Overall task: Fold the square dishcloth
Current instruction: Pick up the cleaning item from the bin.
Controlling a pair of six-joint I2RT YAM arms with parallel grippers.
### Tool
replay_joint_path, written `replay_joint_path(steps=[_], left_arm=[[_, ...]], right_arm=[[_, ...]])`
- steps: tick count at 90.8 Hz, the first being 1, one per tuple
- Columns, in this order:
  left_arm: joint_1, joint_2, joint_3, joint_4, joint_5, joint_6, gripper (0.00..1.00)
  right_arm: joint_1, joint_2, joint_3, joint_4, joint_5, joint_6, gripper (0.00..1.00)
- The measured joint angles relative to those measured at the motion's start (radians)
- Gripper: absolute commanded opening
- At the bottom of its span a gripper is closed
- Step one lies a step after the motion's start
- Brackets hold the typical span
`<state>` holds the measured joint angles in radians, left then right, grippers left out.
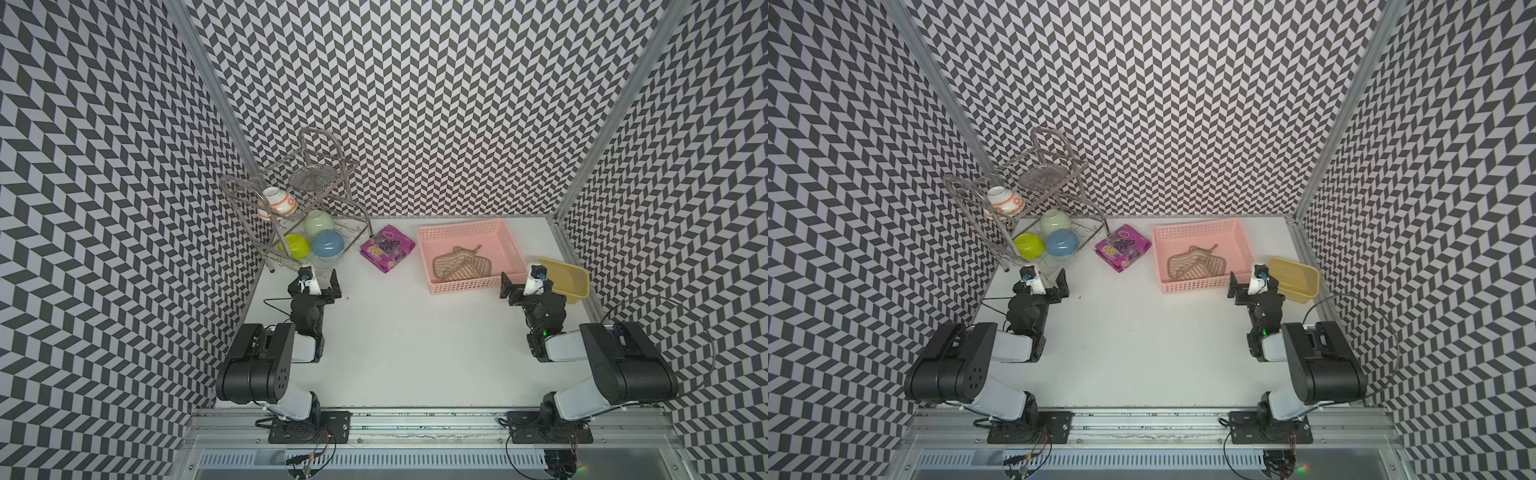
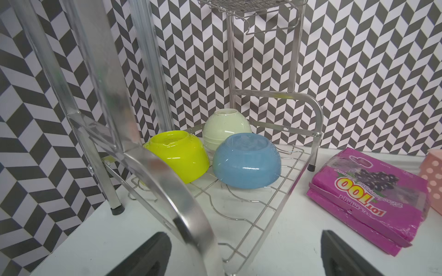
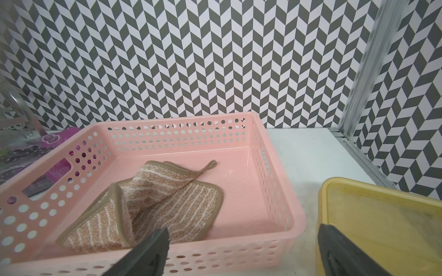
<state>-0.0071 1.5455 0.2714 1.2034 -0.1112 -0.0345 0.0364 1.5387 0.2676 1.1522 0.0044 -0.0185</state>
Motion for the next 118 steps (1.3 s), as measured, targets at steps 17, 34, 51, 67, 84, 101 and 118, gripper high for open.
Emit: replay_joint_path(steps=[17, 34, 51, 67, 84, 101, 118], left_arm=[[0.000, 0.000, 0.000, 0.000, 0.000, 0.000, 1.00], [0.000, 0.000, 0.000, 0.000, 0.000, 0.000, 1.00], [0.000, 0.000, 0.000, 0.000, 0.000, 0.000, 1.00], [0.000, 0.000, 0.000, 0.000, 0.000, 0.000, 1.00], [0.003, -0.034, 0.000, -0.049, -0.023, -0.014, 1.00], [0.014, -0.183, 0.002, -0.164, -0.062, -0.054, 1.00], [0.014, -0.312, 0.014, -0.296, -0.090, -0.094, 1.00]], right_arm=[[0.000, 0.000, 0.000, 0.000, 0.000, 0.000, 1.00], [0.000, 0.000, 0.000, 0.000, 0.000, 0.000, 1.00], [0.000, 0.000, 0.000, 0.000, 0.000, 0.000, 1.00], [0.000, 0.000, 0.000, 0.000, 0.000, 0.000, 1.00], [0.000, -0.016, 0.025, -0.062, 0.019, 0.002, 1.00], [0.000, -0.103, 0.131, -0.235, 0.091, 0.023, 1.00], [0.002, -0.180, 0.228, -0.417, 0.132, 0.081, 1.00]])
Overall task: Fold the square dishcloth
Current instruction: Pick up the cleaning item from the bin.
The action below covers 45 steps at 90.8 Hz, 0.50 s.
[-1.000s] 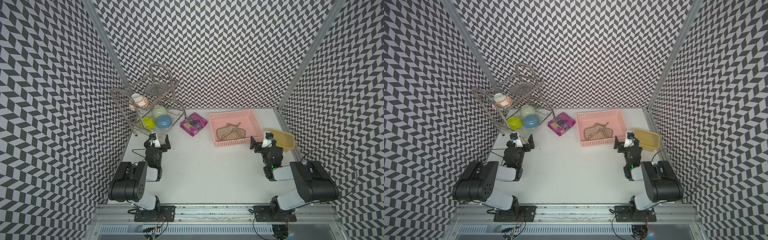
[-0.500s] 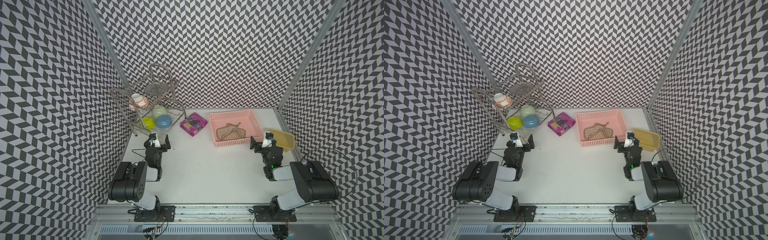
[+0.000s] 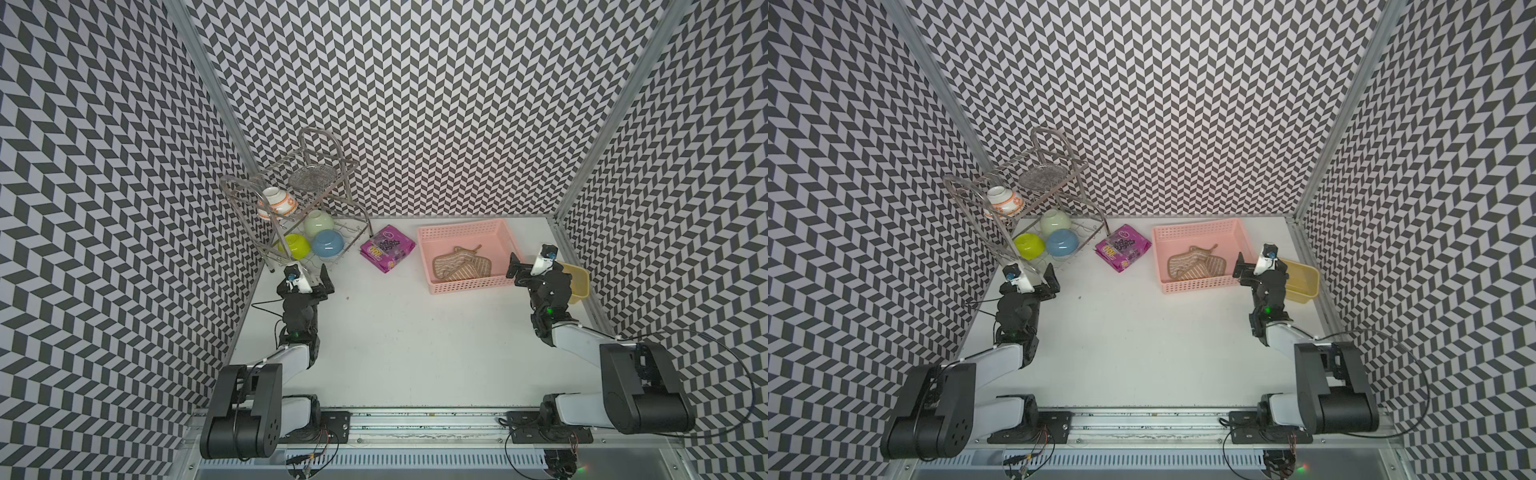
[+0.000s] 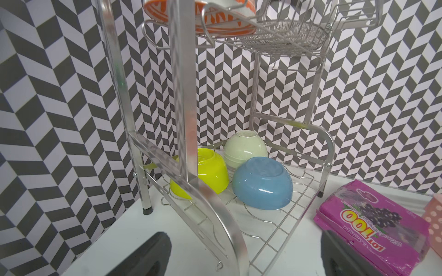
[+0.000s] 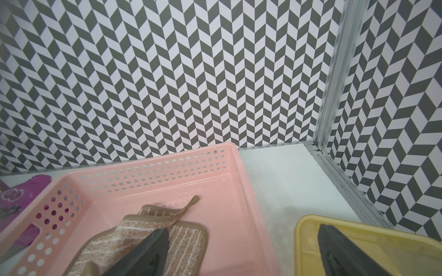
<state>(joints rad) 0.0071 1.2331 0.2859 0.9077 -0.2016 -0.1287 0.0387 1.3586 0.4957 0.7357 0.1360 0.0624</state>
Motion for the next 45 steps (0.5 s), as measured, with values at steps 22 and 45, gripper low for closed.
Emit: replay_joint_path(steps=[22, 45], left_arm=[[-0.001, -0.058, 0.052, -0.142, 0.019, -0.072, 1.00], [-0.014, -0.059, 0.063, -0.206, 0.043, -0.093, 1.00]], right_arm=[[0.099, -0.023, 0.156, -0.261, 0.039, 0.067, 1.00], [0.220, 0.150, 0.450, -0.561, -0.004, 0.079, 0.95]])
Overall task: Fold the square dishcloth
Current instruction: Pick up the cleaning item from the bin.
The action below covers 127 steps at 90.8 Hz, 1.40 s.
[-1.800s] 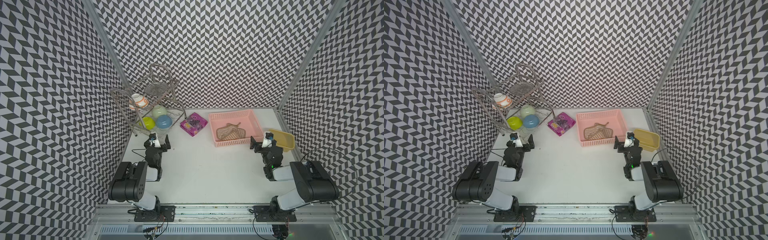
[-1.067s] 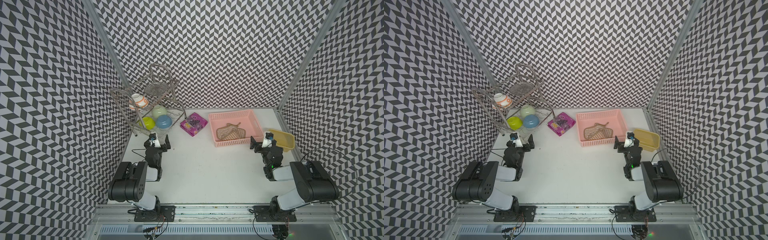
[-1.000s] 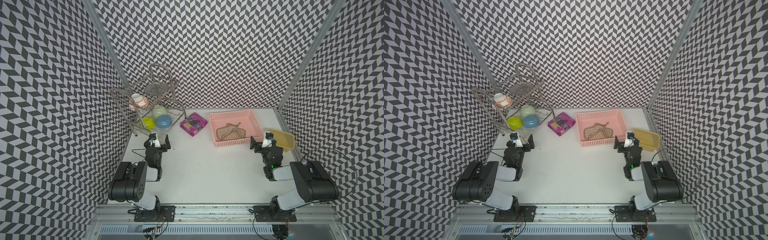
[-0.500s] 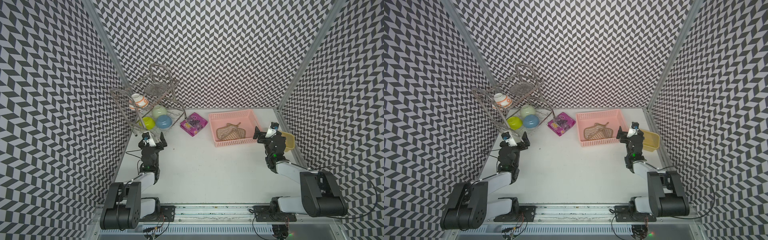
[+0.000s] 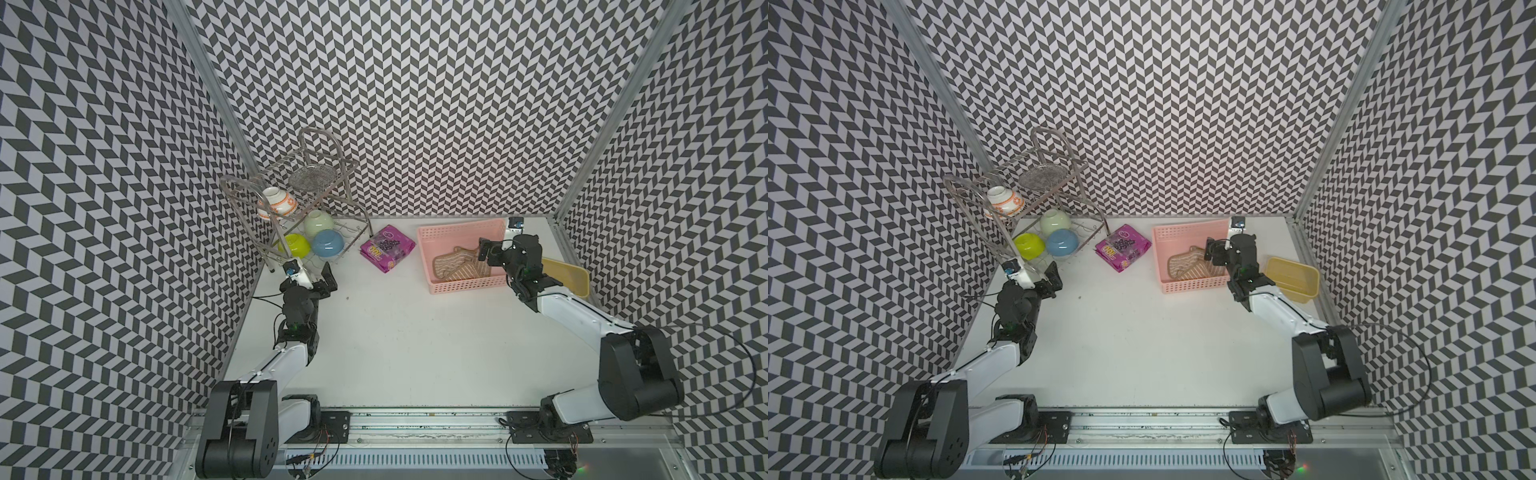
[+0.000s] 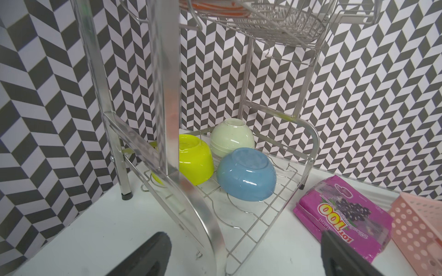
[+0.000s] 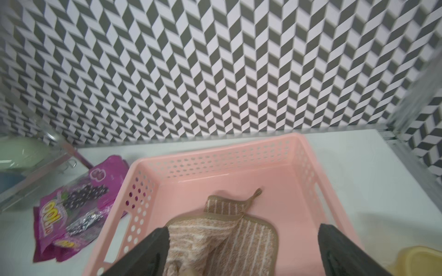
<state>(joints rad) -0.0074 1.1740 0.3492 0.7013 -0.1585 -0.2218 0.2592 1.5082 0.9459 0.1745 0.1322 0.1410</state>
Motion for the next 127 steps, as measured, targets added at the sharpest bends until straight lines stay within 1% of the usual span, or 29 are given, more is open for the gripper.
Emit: replay_joint_path(steps=[7, 22, 38, 51, 60, 64, 69, 75, 81, 83, 87, 99, 106, 114, 127], left_arm=[[-0.002, 0.000, 0.004, -0.011, 0.000, -0.001, 1.00], [-0.003, 0.000, 0.012, -0.028, -0.002, -0.002, 1.00], [-0.005, 0.002, 0.014, -0.039, -0.013, -0.004, 1.00], [-0.005, 0.004, 0.014, -0.046, -0.027, -0.004, 1.00], [-0.005, 0.006, 0.014, -0.046, -0.032, -0.004, 1.00], [-0.005, 0.010, 0.016, -0.047, -0.032, -0.004, 1.00], [-0.005, 0.016, 0.022, -0.051, -0.034, -0.004, 1.00], [-0.005, 0.021, 0.029, -0.053, -0.036, -0.004, 1.00], [-0.005, 0.022, 0.032, -0.053, -0.039, -0.003, 1.00], [-0.005, 0.022, 0.033, -0.054, -0.040, -0.003, 1.00], [-0.005, 0.022, 0.033, -0.054, -0.043, -0.003, 1.00], [-0.005, 0.022, 0.033, -0.061, -0.061, -0.004, 1.00], [-0.005, 0.022, 0.037, -0.072, -0.069, -0.004, 1.00], [-0.005, 0.022, 0.041, -0.078, -0.071, -0.004, 1.00], [-0.005, 0.022, 0.042, -0.082, -0.071, -0.004, 1.00]], right_arm=[[0.016, 0.049, 0.061, -0.085, -0.031, 0.002, 0.91], [0.024, 0.137, 0.175, -0.247, -0.083, 0.001, 0.91], [0.024, 0.239, 0.290, -0.391, -0.109, -0.009, 0.88], [0.024, 0.308, 0.328, -0.466, -0.127, -0.022, 0.87], [0.025, 0.325, 0.328, -0.506, -0.141, -0.029, 0.87], [0.025, 0.326, 0.328, -0.519, -0.147, -0.033, 0.85], [0.026, 0.327, 0.330, -0.530, -0.149, -0.038, 0.80], [0.027, 0.333, 0.341, -0.548, -0.148, -0.043, 0.71], [0.027, 0.346, 0.355, -0.556, -0.147, -0.043, 0.50], [0.027, 0.352, 0.359, -0.560, -0.147, -0.049, 0.47], [0.027, 0.360, 0.364, -0.566, -0.147, -0.043, 0.35], [0.027, 0.373, 0.385, -0.601, -0.139, -0.047, 0.10], [0.027, 0.373, 0.418, -0.629, -0.122, -0.046, 0.04], [0.027, 0.373, 0.482, -0.648, -0.099, -0.045, 0.00], [0.027, 0.356, 0.586, -0.661, -0.079, -0.043, 0.00]])
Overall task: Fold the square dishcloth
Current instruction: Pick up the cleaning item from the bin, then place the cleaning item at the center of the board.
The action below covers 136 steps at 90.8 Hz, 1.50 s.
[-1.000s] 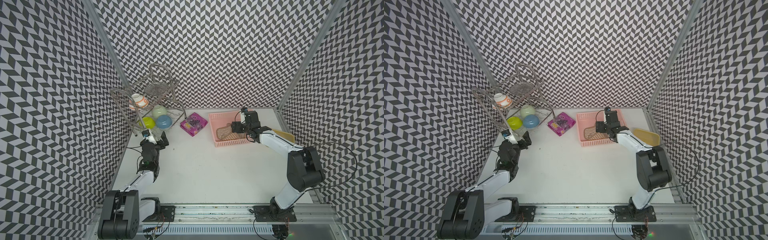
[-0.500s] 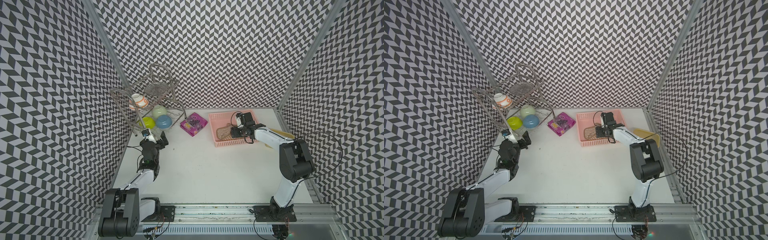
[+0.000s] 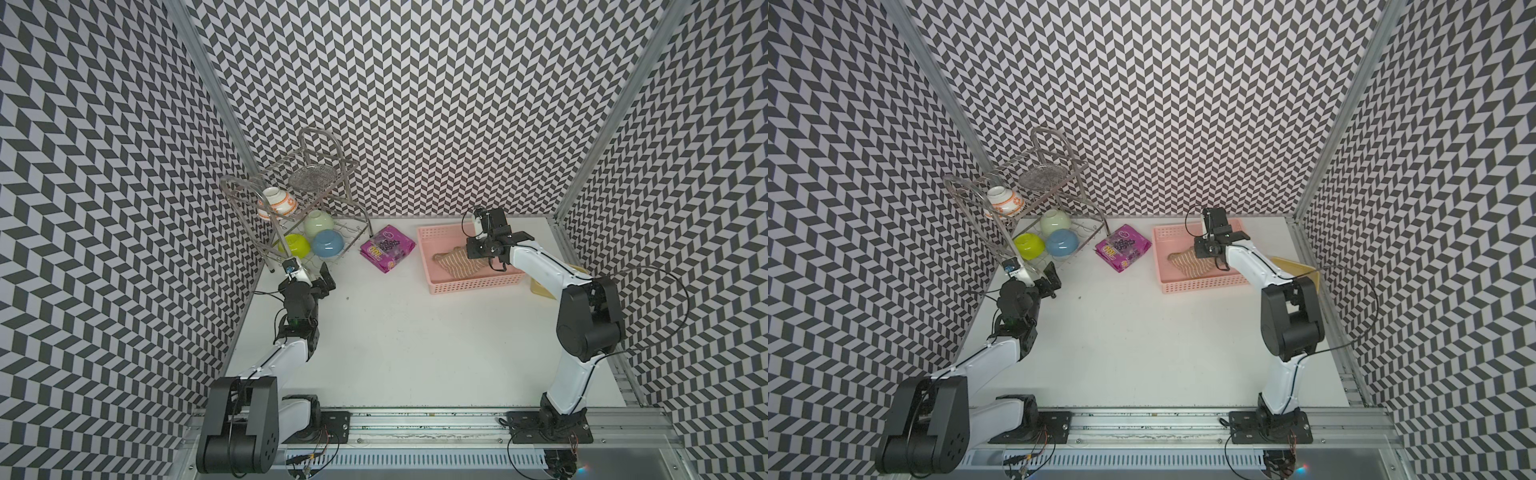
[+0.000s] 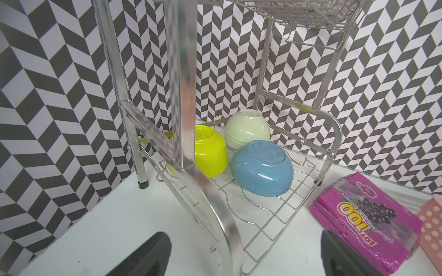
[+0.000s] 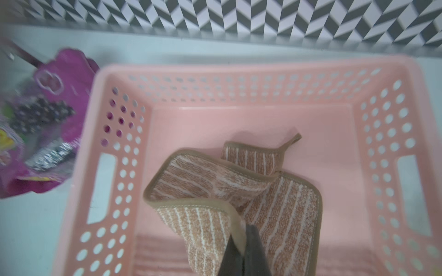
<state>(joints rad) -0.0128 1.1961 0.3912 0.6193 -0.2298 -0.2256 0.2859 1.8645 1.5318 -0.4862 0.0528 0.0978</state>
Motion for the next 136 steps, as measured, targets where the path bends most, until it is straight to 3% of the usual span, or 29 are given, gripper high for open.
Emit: replay_joint_path(steps=[24, 39, 67, 93, 115, 136], left_arm=[[0.000, -0.002, 0.000, -0.002, 0.007, 0.000, 1.00], [0.000, -0.013, 0.000, -0.006, 0.017, 0.000, 1.00], [0.000, -0.029, 0.000, -0.008, 0.016, -0.001, 1.00], [0.000, -0.051, 0.000, -0.032, -0.051, -0.024, 1.00], [0.000, -0.059, 0.069, -0.199, -0.232, -0.130, 1.00], [0.000, -0.075, 0.156, -0.389, -0.335, -0.249, 1.00]], right_arm=[[0.023, -0.085, 0.138, -0.010, -0.005, 0.001, 0.00], [0.091, -0.163, 0.168, -0.001, -0.008, 0.000, 0.00], [0.283, -0.225, 0.225, 0.016, -0.021, -0.005, 0.00], [0.545, -0.214, 0.224, 0.016, 0.024, -0.045, 0.00], [0.706, -0.142, 0.132, -0.008, 0.029, -0.031, 0.01], [0.843, -0.113, -0.092, -0.024, -0.005, 0.034, 0.15]])
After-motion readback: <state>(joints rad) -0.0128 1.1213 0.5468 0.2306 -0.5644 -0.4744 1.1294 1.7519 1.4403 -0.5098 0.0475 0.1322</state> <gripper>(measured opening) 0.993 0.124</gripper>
